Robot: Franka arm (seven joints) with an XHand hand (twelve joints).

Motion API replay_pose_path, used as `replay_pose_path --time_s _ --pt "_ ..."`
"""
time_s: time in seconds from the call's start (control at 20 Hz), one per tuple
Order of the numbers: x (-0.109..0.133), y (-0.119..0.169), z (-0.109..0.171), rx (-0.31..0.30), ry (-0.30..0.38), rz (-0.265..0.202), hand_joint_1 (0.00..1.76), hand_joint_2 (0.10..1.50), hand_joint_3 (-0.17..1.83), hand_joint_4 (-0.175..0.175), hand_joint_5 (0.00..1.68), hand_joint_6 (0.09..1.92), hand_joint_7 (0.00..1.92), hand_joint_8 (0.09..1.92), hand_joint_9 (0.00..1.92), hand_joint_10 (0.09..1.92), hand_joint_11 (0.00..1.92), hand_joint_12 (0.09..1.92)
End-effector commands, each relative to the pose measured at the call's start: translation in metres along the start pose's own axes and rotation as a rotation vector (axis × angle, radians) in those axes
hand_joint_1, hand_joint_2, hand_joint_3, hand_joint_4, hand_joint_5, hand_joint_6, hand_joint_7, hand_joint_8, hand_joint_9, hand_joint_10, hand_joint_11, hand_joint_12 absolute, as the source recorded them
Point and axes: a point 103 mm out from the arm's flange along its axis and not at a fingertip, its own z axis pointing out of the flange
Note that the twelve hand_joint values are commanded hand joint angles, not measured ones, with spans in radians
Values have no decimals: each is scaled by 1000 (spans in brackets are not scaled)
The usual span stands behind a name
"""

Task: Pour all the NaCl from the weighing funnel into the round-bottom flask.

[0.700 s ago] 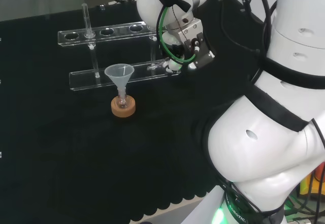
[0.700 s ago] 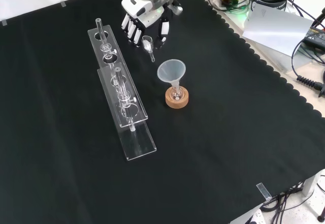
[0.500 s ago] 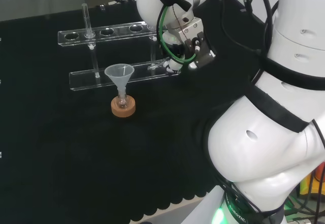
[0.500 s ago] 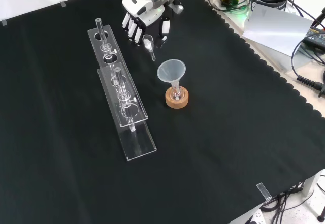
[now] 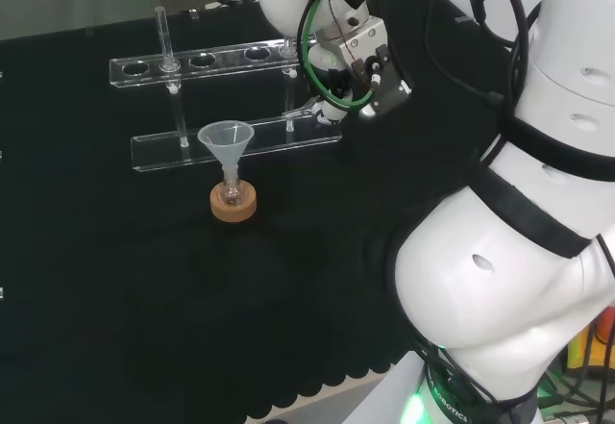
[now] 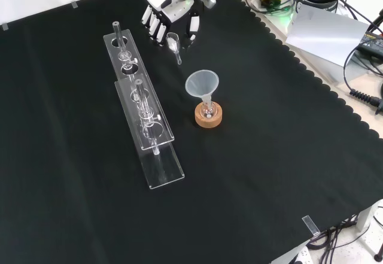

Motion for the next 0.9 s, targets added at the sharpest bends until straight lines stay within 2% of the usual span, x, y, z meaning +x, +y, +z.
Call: replay_pose_path --time_s 0.05,0.4,0.9 --pt "-12 -11 -28 8 6 2 1092 698 690 175 1146 910 732 671 1035 417 701 1131" --pt "-5 -12 -50 13 -15 -20 1093 696 695 175 1147 910 729 671 1040 419 709 1132" --pt "28 -5 -69 19 -84 -71 1093 694 698 175 1147 911 727 671 1046 420 716 1130"
